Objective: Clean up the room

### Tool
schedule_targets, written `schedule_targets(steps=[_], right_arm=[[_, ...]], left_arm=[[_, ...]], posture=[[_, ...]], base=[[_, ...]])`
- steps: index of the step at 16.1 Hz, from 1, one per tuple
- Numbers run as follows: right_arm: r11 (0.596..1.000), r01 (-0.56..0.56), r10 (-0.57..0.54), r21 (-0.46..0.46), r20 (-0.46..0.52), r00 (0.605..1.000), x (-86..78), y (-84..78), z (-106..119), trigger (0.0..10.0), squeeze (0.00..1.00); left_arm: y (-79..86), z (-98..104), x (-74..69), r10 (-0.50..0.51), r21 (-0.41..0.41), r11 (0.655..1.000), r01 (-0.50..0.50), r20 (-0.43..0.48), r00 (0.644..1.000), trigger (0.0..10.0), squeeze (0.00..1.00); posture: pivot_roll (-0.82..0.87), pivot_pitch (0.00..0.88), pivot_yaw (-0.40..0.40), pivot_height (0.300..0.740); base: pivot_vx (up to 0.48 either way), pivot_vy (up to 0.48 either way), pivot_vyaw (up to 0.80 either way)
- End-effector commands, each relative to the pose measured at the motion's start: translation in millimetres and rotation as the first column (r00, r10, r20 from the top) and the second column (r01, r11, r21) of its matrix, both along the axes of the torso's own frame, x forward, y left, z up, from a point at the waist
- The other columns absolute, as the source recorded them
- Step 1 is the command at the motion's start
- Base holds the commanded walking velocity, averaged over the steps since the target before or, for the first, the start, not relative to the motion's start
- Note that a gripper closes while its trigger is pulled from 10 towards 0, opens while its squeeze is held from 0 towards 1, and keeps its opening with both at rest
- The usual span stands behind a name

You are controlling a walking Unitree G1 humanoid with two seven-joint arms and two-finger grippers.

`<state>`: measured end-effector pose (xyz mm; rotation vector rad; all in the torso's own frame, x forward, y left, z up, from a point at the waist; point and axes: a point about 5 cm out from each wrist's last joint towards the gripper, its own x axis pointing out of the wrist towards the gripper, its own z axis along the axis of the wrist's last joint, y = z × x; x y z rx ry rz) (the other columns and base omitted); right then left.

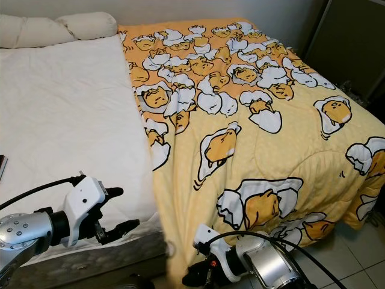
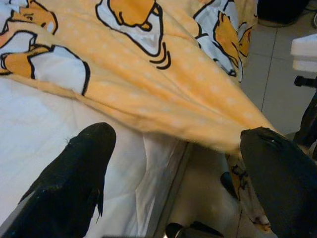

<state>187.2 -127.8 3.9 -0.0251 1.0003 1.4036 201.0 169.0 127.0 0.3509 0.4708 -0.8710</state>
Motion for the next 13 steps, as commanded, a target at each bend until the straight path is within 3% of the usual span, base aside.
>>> schedule_targets(steps=[1, 4, 7, 8, 9, 10, 11, 13], right_arm=[[1.000, -0.005, 0.005, 0.008, -0.004, 1.000, -1.1, 0.8, 2, 10.0, 1.00], [0.997, 0.071, -0.072, 0.029, 0.039, 0.997, 0.9, -1.7, 6, 10.0, 1.00], [0.956, 0.287, -0.293, 0.063, 0.142, 0.945, 11.2, -17.9, 19, 10.0, 1.00], [0.917, 0.392, -0.399, 0.076, 0.187, 0.898, 17.4, -25.0, 23, 10.0, 1.00], [0.865, 0.489, -0.500, 0.114, 0.274, 0.821, 24.9, -31.3, 28, 10.0, 1.00], [0.842, 0.522, -0.536, 0.134, 0.300, 0.789, 27.0, -33.4, 30, 10.0, 1.00], [0.738, 0.650, -0.671, 0.182, 0.298, 0.679, 30.8, -37.8, 31, 10.0, 1.00], [0.552, 0.798, -0.825, 0.242, 0.299, 0.480, 31.2, -41.4, 35, 10.0, 1.00]], left_arm=[[0.5, 2, 2.2, -0.013, 0.014, 1.000, 0.013, 0.016, 1.000, 10.0, 0.00], [1.5, -2, 4.4, 0.001, 0.014, 1.000, -0.001, 0.018, 1.000, 10.0, 0.00], [2.4, -6, 5.2, 0.075, -0.017, 0.997, -0.075, 0.030, 0.997, 10.0, 0.00], [2.4, -9, 8.1, 0.134, -0.028, 0.991, -0.133, 0.048, 0.990, 10.0, 0.00], [3.5, -13, 13.6, 0.222, -0.031, 0.975, -0.220, 0.082, 0.972, 10.0, 0.00], [4.1, -15, 16.0, 0.256, -0.031, 0.967, -0.254, 0.099, 0.962, 10.0, 0.00], [5.0, -17, 20.9, 0.339, -0.042, 0.941, -0.337, 0.143, 0.930, 10.0, 0.00], [6.5, -14, 26.9, 0.472, -0.093, 0.882, -0.462, 0.197, 0.860, 10.0, 0.00]], posture=[[0.04, 0.000, 0.040, 0.740], [0.02, 0.000, 0.038, 0.740], [0.00, 0.000, 0.029, 0.740], [-0.01, 0.000, 0.025, 0.740], [-0.03, 0.000, 0.020, 0.740], [-0.03, 0.000, 0.020, 0.740], [-0.03, 0.000, 0.005, 0.740], [-0.03, 0.000, -0.008, 0.740]], base=[[0.000, 0.000, 0.00], [0.000, 0.000, 0.00], [0.000, 0.000, 0.00], [0.000, 0.000, 0.00], [0.000, 0.000, 0.00], [0.000, 0.000, 0.00], [0.000, 0.000, 0.00], [0.000, 0.000, -0.65]])
